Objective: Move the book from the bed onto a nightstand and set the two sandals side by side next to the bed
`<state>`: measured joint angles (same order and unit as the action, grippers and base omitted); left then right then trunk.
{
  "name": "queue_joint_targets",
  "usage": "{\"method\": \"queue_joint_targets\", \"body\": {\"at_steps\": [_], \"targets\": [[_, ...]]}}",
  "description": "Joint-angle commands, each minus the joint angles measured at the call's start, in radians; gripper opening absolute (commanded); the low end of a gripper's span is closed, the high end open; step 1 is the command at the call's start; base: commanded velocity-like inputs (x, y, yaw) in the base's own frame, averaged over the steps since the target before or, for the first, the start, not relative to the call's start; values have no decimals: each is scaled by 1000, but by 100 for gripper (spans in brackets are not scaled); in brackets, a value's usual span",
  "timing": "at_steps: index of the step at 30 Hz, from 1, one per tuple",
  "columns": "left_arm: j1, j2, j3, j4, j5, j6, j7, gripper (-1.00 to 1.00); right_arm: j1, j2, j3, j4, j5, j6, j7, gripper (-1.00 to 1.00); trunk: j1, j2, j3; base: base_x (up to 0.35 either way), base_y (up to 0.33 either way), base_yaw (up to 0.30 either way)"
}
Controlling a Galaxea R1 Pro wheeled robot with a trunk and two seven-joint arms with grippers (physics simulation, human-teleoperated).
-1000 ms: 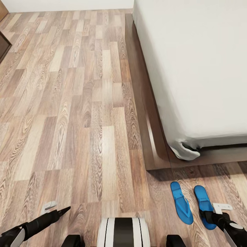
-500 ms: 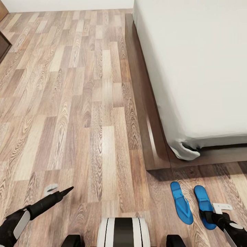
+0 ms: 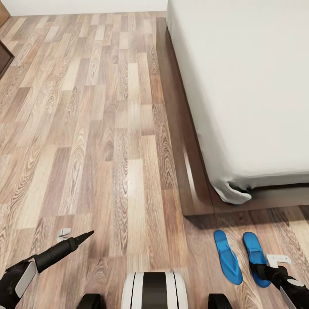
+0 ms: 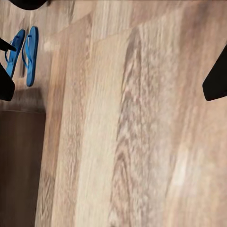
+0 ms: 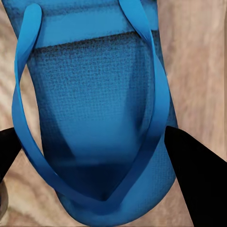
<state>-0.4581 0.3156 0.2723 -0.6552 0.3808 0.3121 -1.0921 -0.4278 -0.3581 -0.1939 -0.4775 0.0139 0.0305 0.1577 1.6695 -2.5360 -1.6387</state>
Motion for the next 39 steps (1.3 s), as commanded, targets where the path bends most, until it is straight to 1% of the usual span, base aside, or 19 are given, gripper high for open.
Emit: {"method": "queue_joint_targets", "body": {"at_steps": [1,9,19,26,31,39], "targets": [[0,0,1,0,4,10,-3,100,0,1,-7,-1,1,3,8,-100,0,0,-1,125,0,0],[-1,-1,1,2,4,9,-1,100,0,1,-7,-1,1,3,8,-100,0,0,-1,25,4,0],[-1,-4,0,3,4,9,1,100,0,1,-7,-1,1,3,8,-100,0,0,-1,32,67,0],[-1,-4,-1,5,4,9,13,100,0,1,-7,-1,1,3,8,-100,0,0,-1,0,1,0],[-1,-6,-2,4,5,9,40,100,0,1,-7,-1,1,3,8,-100,3,-1,-20,0,0,0],[-1,-6,-2,3,6,9,50,100,0,1,-7,-1,1,3,8,-100,3,-1,-20,0,0,0]]}}
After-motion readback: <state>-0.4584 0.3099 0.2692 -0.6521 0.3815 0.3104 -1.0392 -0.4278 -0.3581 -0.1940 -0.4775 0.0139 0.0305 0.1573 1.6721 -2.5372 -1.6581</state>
